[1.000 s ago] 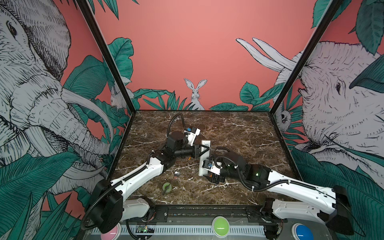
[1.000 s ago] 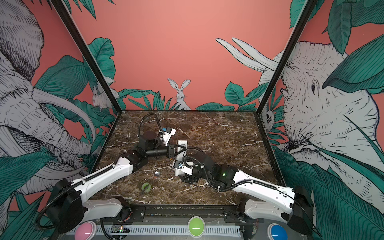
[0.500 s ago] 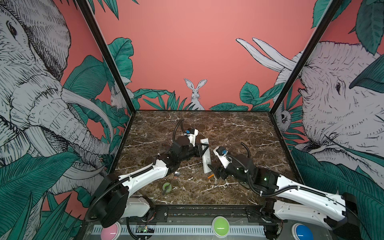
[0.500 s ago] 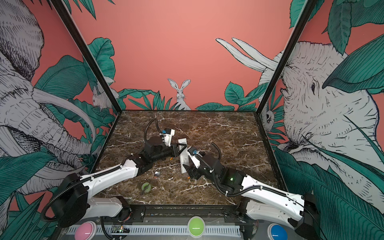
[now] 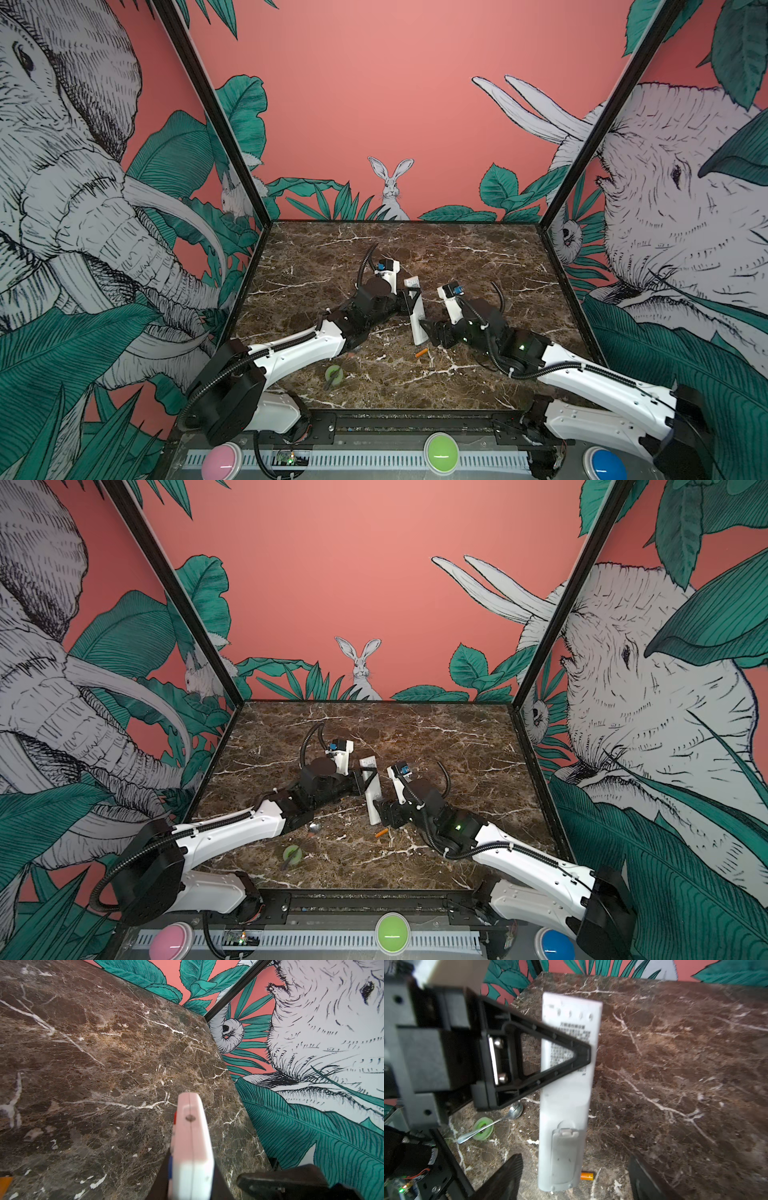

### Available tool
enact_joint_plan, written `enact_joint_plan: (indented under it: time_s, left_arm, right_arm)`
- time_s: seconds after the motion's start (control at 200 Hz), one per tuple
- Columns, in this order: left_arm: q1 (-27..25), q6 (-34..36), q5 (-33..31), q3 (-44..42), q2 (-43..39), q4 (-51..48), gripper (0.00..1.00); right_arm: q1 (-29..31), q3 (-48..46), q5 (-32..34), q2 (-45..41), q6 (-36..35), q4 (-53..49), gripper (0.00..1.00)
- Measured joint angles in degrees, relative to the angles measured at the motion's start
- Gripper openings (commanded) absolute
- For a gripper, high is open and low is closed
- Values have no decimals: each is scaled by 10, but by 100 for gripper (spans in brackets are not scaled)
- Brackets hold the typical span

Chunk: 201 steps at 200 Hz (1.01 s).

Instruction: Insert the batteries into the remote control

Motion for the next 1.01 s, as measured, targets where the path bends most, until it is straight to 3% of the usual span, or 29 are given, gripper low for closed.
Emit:
enact_joint_plan:
  time_s: [0.28, 0.4, 1.005]
  left_arm:
    - [0, 0, -9, 0, 2, 4, 0]
    - [0, 0, -9, 0, 2, 4, 0]
    - [-2, 0, 2, -9, 2, 26, 0]
  right_arm:
    - [0, 0, -38, 58, 16, 19, 73]
    - [0, 0, -40, 64, 18, 26, 65]
    - [-3, 0, -47, 73, 19, 41, 45]
